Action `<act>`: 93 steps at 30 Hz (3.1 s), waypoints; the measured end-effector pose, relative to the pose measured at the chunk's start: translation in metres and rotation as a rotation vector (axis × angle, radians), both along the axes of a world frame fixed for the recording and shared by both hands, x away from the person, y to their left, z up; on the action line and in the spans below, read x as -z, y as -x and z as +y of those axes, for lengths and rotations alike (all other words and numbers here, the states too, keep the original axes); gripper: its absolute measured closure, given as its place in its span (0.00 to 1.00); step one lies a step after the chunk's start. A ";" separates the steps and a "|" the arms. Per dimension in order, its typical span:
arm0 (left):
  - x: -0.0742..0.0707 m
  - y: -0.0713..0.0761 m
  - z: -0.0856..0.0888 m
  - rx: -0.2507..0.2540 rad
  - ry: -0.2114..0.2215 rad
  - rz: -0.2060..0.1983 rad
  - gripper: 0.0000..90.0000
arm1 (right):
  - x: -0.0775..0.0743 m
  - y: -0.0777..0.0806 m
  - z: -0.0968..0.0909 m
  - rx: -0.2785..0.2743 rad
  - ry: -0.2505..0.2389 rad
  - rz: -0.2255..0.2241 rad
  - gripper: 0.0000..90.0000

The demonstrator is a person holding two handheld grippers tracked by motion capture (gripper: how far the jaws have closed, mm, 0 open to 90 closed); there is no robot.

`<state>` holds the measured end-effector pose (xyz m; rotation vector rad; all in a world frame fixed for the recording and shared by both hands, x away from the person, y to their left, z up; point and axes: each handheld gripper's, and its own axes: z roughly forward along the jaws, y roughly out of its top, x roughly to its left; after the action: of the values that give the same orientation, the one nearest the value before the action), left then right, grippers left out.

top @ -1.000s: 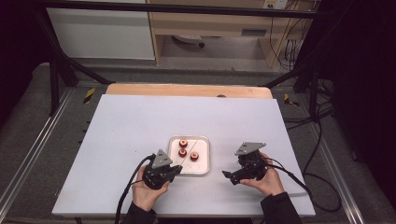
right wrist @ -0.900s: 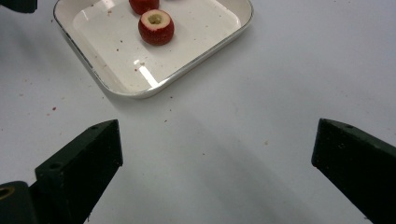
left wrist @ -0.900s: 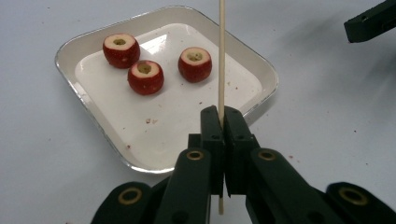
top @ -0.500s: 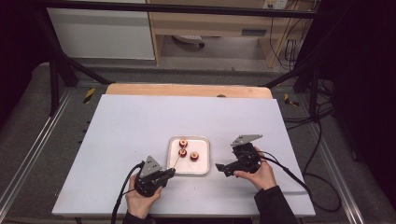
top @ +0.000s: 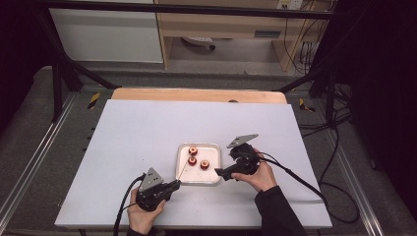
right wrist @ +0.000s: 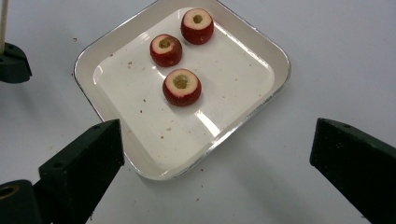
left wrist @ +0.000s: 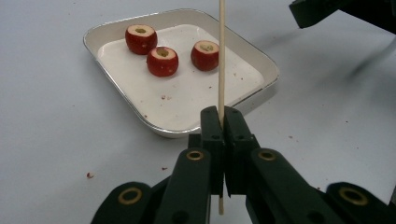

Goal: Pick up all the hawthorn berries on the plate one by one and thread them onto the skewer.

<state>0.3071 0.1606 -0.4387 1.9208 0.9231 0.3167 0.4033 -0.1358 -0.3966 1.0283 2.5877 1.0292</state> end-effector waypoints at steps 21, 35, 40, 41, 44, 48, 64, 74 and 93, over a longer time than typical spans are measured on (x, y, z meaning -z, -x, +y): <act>0.006 0.000 0.003 -0.006 -0.014 0.013 0.98 | 0.003 -0.034 0.056 -0.134 0.155 0.107 0.25; 0.009 0.000 0.005 -0.005 -0.010 0.020 0.98 | 0.010 -0.047 0.073 -0.265 0.247 0.113 0.43; 0.009 0.000 0.004 0.001 -0.011 0.020 0.98 | 0.011 -0.047 0.077 -0.339 0.278 0.100 0.48; 0.009 0.000 0.004 0.001 -0.012 0.020 0.98 | 0.011 -0.047 0.078 -0.348 0.277 0.103 0.49; 0.009 0.000 0.004 0.003 -0.013 0.021 0.98 | 0.013 -0.047 0.078 -0.376 0.291 0.097 0.53; 0.010 0.000 0.004 0.003 -0.013 0.021 0.98 | 0.016 -0.048 0.078 -0.414 0.312 0.079 0.61; 0.010 0.000 0.003 0.008 -0.019 0.023 0.98 | 0.019 -0.049 0.079 -0.431 0.318 0.087 0.66; 0.009 0.000 0.003 0.010 -0.020 0.019 0.98 | 0.018 -0.046 0.080 -0.380 0.306 0.109 0.67; 0.003 0.008 -0.014 -0.031 0.057 -0.017 0.98 | -0.031 -0.020 0.014 0.062 -0.285 0.097 0.67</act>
<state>0.2988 0.1469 -0.4416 1.8505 0.9419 0.3212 0.4229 -0.1222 -0.3653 1.2422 2.5132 1.3946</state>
